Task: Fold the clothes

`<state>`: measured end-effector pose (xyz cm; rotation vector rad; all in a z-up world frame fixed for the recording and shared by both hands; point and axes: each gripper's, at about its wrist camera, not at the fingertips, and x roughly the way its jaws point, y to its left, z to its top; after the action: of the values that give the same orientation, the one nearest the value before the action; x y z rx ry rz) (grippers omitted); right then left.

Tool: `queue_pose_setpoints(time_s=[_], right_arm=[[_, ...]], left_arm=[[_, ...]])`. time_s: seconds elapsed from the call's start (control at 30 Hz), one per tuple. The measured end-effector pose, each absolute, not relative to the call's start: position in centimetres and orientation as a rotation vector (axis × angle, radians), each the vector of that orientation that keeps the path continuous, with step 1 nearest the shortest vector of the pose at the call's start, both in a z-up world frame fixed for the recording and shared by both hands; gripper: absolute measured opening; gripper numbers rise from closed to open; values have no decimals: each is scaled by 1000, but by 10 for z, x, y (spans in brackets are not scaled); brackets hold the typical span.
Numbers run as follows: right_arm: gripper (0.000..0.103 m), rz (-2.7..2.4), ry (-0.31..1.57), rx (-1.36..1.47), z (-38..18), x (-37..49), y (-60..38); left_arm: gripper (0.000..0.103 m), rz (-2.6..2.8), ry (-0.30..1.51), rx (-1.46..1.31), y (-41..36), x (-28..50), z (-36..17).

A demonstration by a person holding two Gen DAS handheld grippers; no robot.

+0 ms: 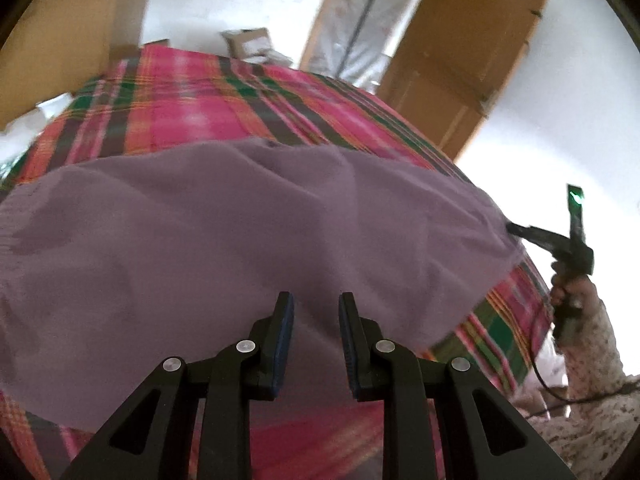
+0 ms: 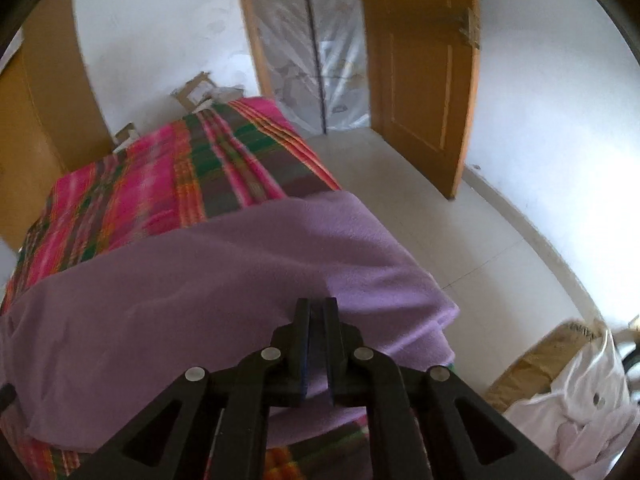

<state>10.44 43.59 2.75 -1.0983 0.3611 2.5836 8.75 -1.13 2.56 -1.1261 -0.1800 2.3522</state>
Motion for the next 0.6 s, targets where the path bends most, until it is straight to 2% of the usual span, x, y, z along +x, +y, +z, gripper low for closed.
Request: queue_pose_setpoints(time_s=[0.17, 0.43, 0.6], right_arm=[[7, 2765, 273, -1082, 47, 79, 396], [7, 3037, 162, -1274, 45, 21, 306], [16, 3152, 62, -1422, 33, 2, 243]], left_arm=[[24, 2429, -282, -1129, -47, 67, 29], [24, 2542, -423, -1169, -95, 38, 25], [24, 2565, -545, -1213, -125, 24, 14]])
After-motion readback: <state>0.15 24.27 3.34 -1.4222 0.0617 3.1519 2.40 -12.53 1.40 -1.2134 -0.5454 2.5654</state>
